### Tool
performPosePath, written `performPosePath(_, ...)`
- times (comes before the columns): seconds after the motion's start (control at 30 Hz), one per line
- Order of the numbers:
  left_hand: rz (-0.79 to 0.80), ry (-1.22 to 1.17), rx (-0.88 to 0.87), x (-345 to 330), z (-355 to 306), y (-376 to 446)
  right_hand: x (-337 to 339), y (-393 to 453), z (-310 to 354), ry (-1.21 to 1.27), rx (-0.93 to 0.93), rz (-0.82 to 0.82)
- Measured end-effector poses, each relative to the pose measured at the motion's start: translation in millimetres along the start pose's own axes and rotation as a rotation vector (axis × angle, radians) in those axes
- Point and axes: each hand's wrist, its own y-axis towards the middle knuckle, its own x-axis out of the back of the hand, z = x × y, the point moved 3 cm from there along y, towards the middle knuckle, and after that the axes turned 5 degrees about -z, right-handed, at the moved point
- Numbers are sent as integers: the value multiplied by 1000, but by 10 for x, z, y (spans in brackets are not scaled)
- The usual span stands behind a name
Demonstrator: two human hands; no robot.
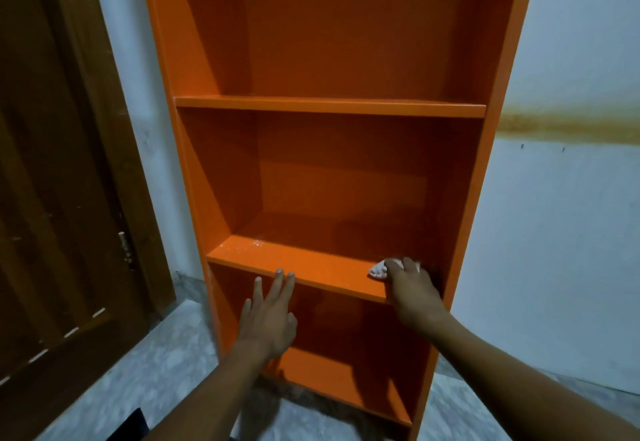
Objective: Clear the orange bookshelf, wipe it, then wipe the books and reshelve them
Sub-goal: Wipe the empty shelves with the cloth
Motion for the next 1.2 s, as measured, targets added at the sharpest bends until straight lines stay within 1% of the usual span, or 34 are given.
performPosePath(0.1,-5,-17,7,34,64,8,-87,28,89,4,-33,-30)
performPosePath(0.17,-9,-43,9,65,56,16,-121,32,179,20,-2,-52)
performPosePath(0.23,-14,-57,10,71,51,19,-155,-19,320,51,115,-85)
performPosePath(0.3,-16,-61,12,70,65,20,-200,-127,478,102,284,-79)
performPosePath(0.37,-8,-53,11,73,84,25,-231,-234,626,139,443,-5)
performPosePath(0.43,-8,-35,15,88,116,29,-214,-288,747,234,548,59)
performPosePath(0.5,-13,-24,23,107,162,35,-134,-268,811,341,624,72)
performPosePath(0.57,-18,-22,22,117,207,43,1,-152,790,348,615,-21)
performPosePath(0.6,-19,-27,21,120,223,45,78,-54,741,326,563,-93)
performPosePath(0.67,-21,-49,21,119,234,48,218,201,556,237,356,-204)
performPosePath(0.7,-22,-61,22,115,231,44,270,323,450,177,225,-216)
performPosePath(0.73,-23,-70,23,111,223,39,266,448,316,148,84,-172)
performPosePath(0.8,-27,-81,23,96,213,37,152,616,63,241,-160,2)
performPosePath(0.87,-35,-72,20,87,219,42,-13,676,-30,262,-233,149)
performPosePath(0.93,-38,-64,16,81,233,52,-134,701,38,149,-184,176)
performPosePath(1.03,-40,-56,5,66,248,52,-266,661,326,-1,-27,159)
performPosePath(1.13,-40,-49,5,63,257,61,-338,451,702,-42,134,50)
performPosePath(1.2,-32,-45,5,67,270,75,-342,286,901,20,266,10)
